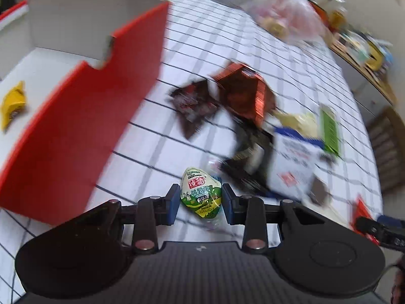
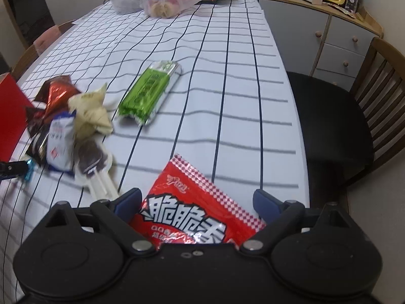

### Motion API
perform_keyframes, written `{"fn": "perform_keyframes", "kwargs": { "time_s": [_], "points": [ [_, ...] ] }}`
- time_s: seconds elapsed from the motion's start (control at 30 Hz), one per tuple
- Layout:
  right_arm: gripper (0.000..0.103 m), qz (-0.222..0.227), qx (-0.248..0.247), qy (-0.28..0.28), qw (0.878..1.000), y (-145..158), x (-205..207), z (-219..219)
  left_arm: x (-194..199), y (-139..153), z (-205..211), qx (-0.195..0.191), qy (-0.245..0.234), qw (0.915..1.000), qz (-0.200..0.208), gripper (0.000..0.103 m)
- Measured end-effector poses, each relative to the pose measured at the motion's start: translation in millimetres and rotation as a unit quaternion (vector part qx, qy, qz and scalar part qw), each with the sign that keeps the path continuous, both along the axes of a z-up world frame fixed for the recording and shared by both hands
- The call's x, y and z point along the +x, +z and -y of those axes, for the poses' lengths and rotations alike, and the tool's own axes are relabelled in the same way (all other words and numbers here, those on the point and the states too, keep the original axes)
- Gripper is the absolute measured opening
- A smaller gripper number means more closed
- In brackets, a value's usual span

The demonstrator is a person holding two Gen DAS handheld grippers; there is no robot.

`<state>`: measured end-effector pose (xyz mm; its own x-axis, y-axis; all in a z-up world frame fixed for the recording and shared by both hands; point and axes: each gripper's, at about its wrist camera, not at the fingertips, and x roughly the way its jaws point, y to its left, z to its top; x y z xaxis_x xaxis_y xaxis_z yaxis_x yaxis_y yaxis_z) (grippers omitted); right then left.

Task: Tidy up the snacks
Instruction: 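Grasp the green candy with the left tool while the right tool grasps the red chip bag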

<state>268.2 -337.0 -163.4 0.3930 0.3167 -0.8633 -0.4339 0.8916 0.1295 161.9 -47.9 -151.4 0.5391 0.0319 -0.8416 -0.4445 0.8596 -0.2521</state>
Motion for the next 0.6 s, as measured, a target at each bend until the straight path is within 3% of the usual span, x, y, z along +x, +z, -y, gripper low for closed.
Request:
{"fn": "perform_keyframes", "kwargs": {
  "time_s": [0.1, 0.23, 0.6],
  "points": [
    [0.094, -0.004, 0.007, -0.001, 1.000, 2, -8, 4, -4, 1, 8, 0.003, -0.021, 0.9998, -0.006, 0.034],
    [0.098, -0.010, 0.016, -0.019, 1.000, 5, -12, 5, -7, 3, 7, 0.013, -0.013, 0.9998, -0.009, 0.035],
    [0.100, -0.019, -0.023, -0.048, 0.998, -1, -30, 2, -9, 4, 10, 0.026, -0.004, 0.9987, -0.044, 0.039]
  ]
}}
